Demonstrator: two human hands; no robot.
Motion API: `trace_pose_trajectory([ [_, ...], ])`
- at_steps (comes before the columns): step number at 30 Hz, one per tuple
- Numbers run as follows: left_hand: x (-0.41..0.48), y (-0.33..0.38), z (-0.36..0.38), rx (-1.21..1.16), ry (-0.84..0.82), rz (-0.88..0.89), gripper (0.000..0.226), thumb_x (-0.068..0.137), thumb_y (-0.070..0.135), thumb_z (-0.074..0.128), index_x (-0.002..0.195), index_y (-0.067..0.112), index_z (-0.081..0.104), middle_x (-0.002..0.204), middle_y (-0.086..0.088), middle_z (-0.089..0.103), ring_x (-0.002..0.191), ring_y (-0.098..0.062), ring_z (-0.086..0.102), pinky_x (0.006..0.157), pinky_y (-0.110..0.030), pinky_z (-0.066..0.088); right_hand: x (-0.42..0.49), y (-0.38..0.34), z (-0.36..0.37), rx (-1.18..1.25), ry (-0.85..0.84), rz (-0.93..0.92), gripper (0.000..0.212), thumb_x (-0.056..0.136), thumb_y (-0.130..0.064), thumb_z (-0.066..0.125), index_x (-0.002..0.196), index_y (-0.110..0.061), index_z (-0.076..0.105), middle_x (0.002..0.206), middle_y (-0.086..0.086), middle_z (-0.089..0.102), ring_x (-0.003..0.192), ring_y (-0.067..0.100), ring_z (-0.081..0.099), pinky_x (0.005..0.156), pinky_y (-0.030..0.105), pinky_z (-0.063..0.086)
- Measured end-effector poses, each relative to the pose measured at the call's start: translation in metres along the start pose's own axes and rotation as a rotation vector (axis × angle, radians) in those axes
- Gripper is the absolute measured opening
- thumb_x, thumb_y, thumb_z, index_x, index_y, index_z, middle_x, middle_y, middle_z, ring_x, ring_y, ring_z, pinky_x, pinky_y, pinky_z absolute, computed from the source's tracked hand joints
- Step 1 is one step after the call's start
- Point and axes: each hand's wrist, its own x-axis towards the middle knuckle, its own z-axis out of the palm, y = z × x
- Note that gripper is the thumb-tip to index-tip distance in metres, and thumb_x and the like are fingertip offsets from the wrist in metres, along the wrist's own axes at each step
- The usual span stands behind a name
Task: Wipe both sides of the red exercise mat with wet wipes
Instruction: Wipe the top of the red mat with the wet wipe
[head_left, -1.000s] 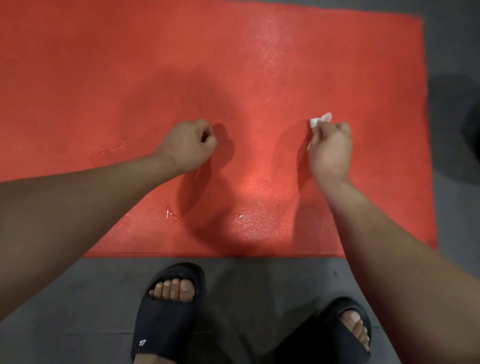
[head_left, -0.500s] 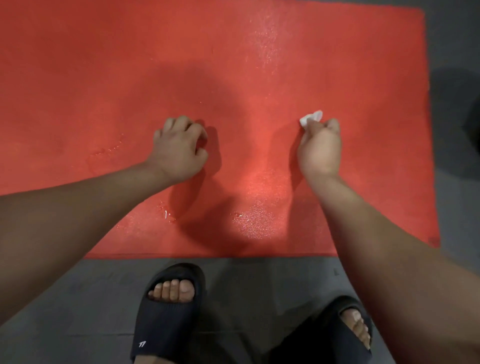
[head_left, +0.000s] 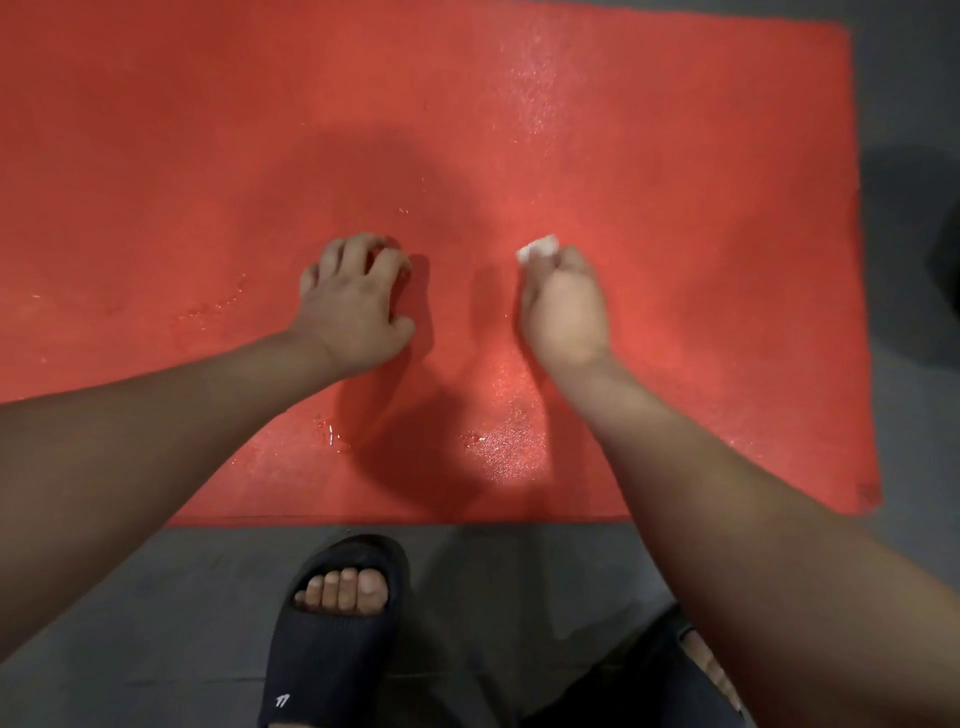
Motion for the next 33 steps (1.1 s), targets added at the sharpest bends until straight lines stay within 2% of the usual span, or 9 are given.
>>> trace_pose_trajectory([
  [4, 0.013, -0.004, -0.011, 0.038, -0.139, -0.051, 0.093, 0.067, 0.056, 0.078, 0.147, 0.041, 0.033, 0.163, -0.003, 0.015, 0.153, -0.033, 0.006, 0.118, -0.063, 0.014, -0.01, -0.016, 0.006, -0.086, -0.242, -0.453, 0.036, 0.101, -0.015, 0.037, 0.133, -0.018, 0.055, 0.124, 0.009, 0.053, 0.109, 0.026, 0.05, 0.083, 0.028, 0.036],
  [10, 0.028, -0.014, -0.028, 0.078, -0.252, -0.168, 0.13, 0.058, 0.071, 0.083, 0.156, 0.05, 0.001, 0.168, 0.008, -0.014, 0.154, -0.036, -0.016, 0.116, -0.072, 0.007, 0.052, 0.022, -0.018, -0.103, 0.262, 0.026, 0.03, 0.094, -0.007, 0.043, 0.107, -0.007, 0.071, 0.098, 0.022, 0.063, 0.086, 0.04, 0.063, 0.081, 0.035, 0.047],
  [12, 0.03, -0.016, -0.029, 0.07, -0.276, -0.189, 0.134, 0.056, 0.073, 0.083, 0.156, 0.051, -0.003, 0.167, 0.007, -0.018, 0.153, -0.037, -0.018, 0.115, -0.074, 0.008, 0.044, -0.001, -0.005, -0.103, 0.195, -0.117, 0.023, 0.088, 0.003, 0.05, 0.101, -0.002, 0.068, 0.096, 0.022, 0.064, 0.086, 0.036, 0.063, 0.073, 0.03, 0.046],
  [16, 0.032, -0.016, -0.03, 0.077, -0.307, -0.205, 0.137, 0.056, 0.073, 0.084, 0.156, 0.051, -0.008, 0.166, 0.005, -0.024, 0.152, -0.038, -0.022, 0.113, -0.077, 0.009, 0.02, -0.02, 0.013, -0.066, -0.122, -0.584, 0.024, 0.099, -0.011, 0.048, 0.116, -0.003, 0.063, 0.101, 0.016, 0.064, 0.092, 0.034, 0.062, 0.083, 0.032, 0.046],
  [19, 0.034, -0.015, -0.03, 0.085, -0.335, -0.206, 0.138, 0.057, 0.072, 0.084, 0.156, 0.05, -0.01, 0.165, 0.005, -0.028, 0.151, -0.039, -0.026, 0.113, -0.077, 0.008, 0.055, 0.0, -0.001, -0.148, -0.047, -0.438, 0.035, 0.099, -0.022, 0.039, 0.122, -0.013, 0.065, 0.108, 0.016, 0.065, 0.099, 0.038, 0.062, 0.089, 0.039, 0.05],
  [23, 0.039, -0.012, -0.031, 0.108, -0.371, -0.205, 0.139, 0.059, 0.072, 0.083, 0.156, 0.048, -0.014, 0.163, 0.003, -0.033, 0.149, -0.042, -0.028, 0.111, -0.079, 0.009, 0.083, -0.003, -0.005, -0.174, 0.165, -0.098, 0.024, 0.097, -0.014, 0.045, 0.104, -0.007, 0.066, 0.103, 0.02, 0.067, 0.096, 0.04, 0.061, 0.085, 0.043, 0.044],
  [27, 0.04, -0.015, -0.031, 0.109, -0.387, -0.193, 0.141, 0.06, 0.072, 0.083, 0.156, 0.046, -0.017, 0.162, 0.001, -0.036, 0.148, -0.044, -0.029, 0.11, -0.081, 0.011, 0.051, -0.035, 0.021, -0.086, -0.069, -0.554, 0.018, 0.09, -0.006, 0.054, 0.103, -0.007, 0.067, 0.101, 0.016, 0.068, 0.091, 0.038, 0.063, 0.081, 0.039, 0.049],
  [29, 0.039, -0.016, -0.03, 0.108, -0.388, -0.177, 0.14, 0.06, 0.072, 0.082, 0.156, 0.045, -0.016, 0.162, 0.0, -0.036, 0.148, -0.045, -0.028, 0.108, -0.082, 0.011, 0.056, -0.029, 0.013, -0.131, -0.116, -0.64, 0.024, 0.091, -0.008, 0.055, 0.112, -0.011, 0.065, 0.108, 0.014, 0.068, 0.096, 0.037, 0.063, 0.083, 0.039, 0.051],
  [33, 0.043, -0.014, -0.03, 0.131, -0.419, -0.176, 0.142, 0.061, 0.072, 0.083, 0.157, 0.041, -0.017, 0.162, -0.003, -0.036, 0.147, -0.048, -0.028, 0.106, -0.084, 0.011, 0.102, -0.004, -0.013, -0.294, 0.09, -0.111, 0.027, 0.102, -0.026, 0.041, 0.118, -0.012, 0.058, 0.109, 0.018, 0.067, 0.102, 0.039, 0.062, 0.078, 0.043, 0.048],
])
